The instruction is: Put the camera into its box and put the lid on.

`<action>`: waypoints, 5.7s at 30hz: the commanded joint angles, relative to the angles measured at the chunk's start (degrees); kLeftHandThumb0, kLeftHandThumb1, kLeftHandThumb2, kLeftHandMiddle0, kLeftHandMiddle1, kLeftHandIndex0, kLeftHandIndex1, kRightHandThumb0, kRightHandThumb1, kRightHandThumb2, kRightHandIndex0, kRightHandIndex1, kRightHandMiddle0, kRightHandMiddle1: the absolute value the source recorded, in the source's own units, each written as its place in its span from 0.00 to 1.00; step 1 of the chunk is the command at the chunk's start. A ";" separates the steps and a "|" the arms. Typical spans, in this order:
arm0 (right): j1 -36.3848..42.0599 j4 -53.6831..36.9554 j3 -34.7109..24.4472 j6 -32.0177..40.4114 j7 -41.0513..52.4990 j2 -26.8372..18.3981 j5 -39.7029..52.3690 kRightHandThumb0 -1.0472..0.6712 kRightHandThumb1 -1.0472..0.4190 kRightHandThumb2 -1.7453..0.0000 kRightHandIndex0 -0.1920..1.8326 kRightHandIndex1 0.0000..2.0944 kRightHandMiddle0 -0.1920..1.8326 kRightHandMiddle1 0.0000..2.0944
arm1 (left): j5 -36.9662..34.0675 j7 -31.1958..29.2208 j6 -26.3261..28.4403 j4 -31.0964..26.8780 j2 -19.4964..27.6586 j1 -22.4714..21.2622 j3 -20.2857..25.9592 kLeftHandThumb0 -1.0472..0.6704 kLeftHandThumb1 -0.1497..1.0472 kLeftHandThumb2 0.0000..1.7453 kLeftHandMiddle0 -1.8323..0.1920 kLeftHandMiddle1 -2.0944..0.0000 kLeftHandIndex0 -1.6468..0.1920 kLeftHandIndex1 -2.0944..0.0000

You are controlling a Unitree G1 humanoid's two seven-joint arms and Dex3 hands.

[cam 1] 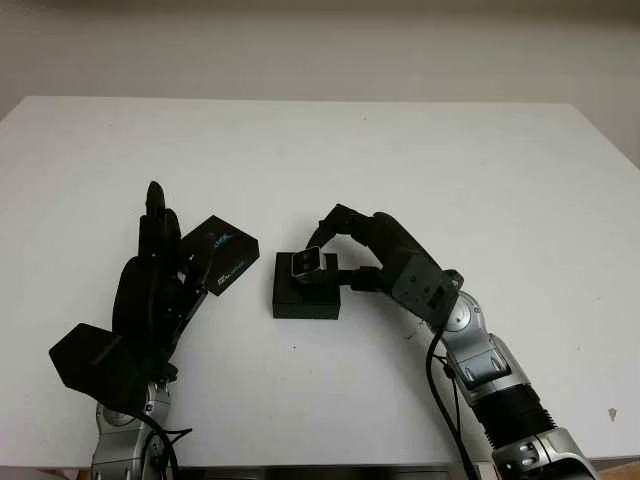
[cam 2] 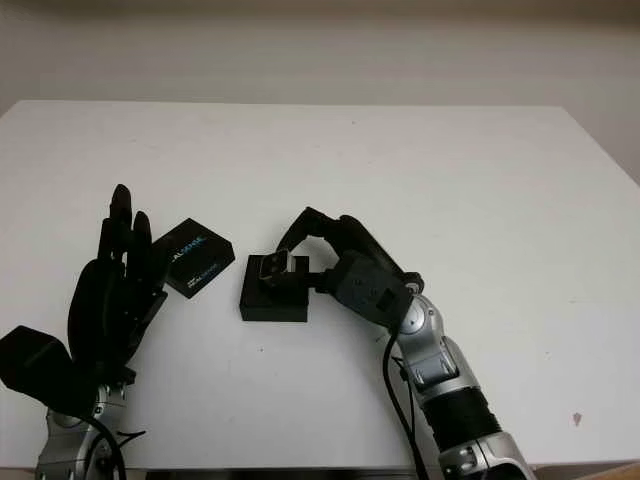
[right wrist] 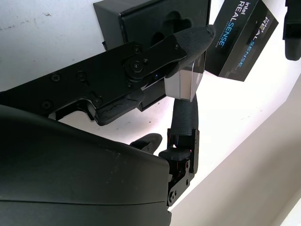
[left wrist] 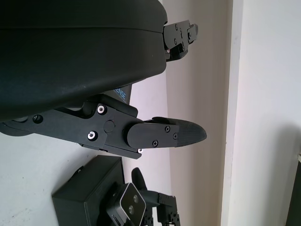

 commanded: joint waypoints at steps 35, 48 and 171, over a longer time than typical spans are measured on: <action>0.80 2.07 2.34 -1.44 -1.41 2.18 -0.35 0.39 0.03 0.97 0.25 0.15 0.27 0.79 | 0.53 0.03 -0.08 -1.64 0.25 0.64 0.02 0.31 1.00 0.19 0.97 0.97 0.99 0.97; 1.18 1.35 3.89 -1.87 -1.67 1.58 -2.69 0.38 0.03 0.97 0.24 0.14 0.27 0.78 | 0.41 0.12 0.03 -1.48 0.21 0.62 0.06 0.31 1.00 0.19 0.97 0.97 0.99 0.97; 3.09 -13.64 -17.55 12.15 -7.76 3.99 19.56 0.23 0.00 0.83 0.02 0.03 0.04 0.03 | 38.43 5.17 3.81 25.29 23.35 -21.43 -14.76 0.20 0.91 0.03 0.91 0.96 0.89 0.96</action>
